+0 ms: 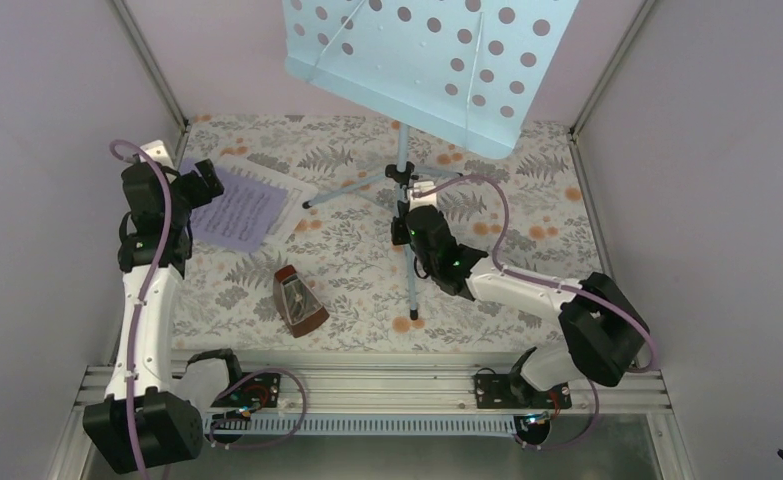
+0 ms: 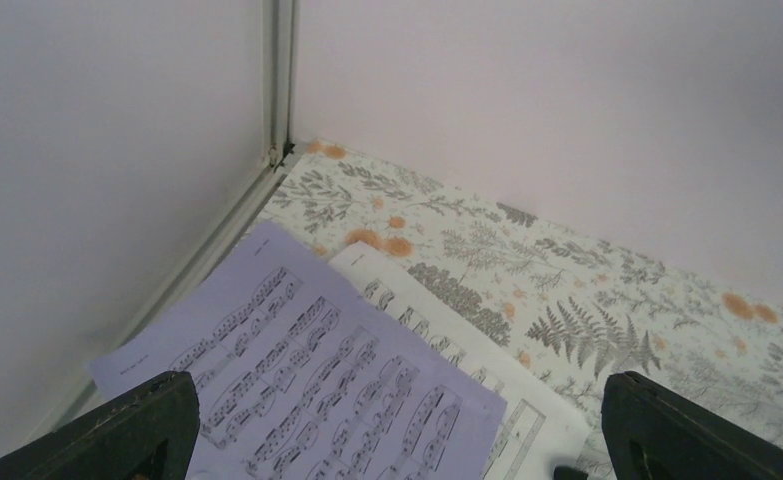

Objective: Pack up the instrument practice props

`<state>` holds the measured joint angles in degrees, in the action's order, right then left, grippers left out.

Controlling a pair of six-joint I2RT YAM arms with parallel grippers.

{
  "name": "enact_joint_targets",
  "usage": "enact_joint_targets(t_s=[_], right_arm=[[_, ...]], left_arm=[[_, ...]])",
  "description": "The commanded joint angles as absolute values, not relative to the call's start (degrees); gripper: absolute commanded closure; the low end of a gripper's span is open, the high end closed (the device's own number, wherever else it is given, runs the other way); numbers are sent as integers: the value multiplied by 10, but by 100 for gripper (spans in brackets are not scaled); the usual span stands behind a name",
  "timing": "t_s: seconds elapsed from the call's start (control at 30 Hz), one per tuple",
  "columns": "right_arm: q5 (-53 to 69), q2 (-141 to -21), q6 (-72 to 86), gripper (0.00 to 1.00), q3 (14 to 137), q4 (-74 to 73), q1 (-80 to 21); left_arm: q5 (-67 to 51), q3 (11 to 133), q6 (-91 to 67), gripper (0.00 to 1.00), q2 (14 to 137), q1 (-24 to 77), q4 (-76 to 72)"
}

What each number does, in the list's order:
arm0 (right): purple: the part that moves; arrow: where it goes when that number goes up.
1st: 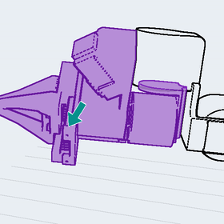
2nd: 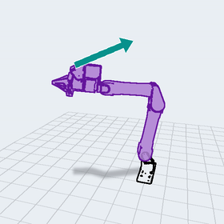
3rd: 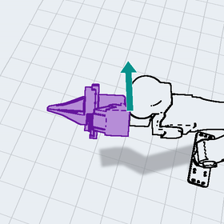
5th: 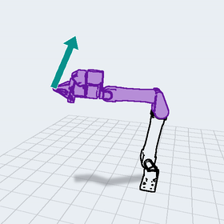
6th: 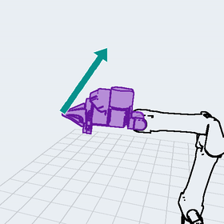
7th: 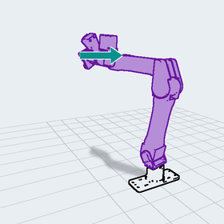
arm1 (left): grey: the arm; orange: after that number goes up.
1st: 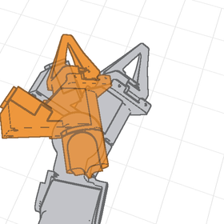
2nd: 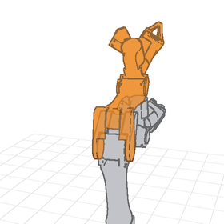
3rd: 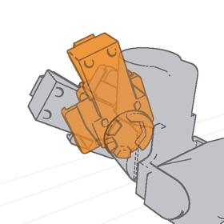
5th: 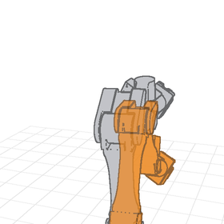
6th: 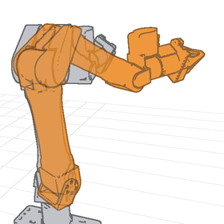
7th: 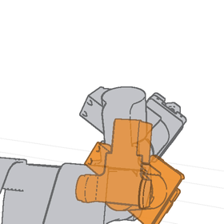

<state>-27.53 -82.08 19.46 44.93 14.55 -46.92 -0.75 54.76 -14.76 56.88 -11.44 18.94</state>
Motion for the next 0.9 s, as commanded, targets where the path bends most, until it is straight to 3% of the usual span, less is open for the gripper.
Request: enact_joint_targets(t_s=[0.0,0.1,0.2,0.4,0.6,0.73,0.87], right_arm=[[-300,-827,308,78,467,133,-480],[-289,-781,306,22,447,128,-479],[-257,-714,300,5,412,116,-463],[-2,-624,362,4,339,119,-307],[235,-651,500,7,359,209,-205],[286,-701,606,9,392,267,-198],[314,-759,705,18,411,347,-198]], left_arm=[[-1,523,-122,0,553,-112,160],[-6,521,-116,0,551,-112,162],[-7,520,-113,0,548,-112,162],[-19,516,-113,0,547,-112,162],[-22,514,-112,0,545,-113,164],[-25,512,-112,0,544,-112,163],[-32,514,-113,0,548,-113,164]])
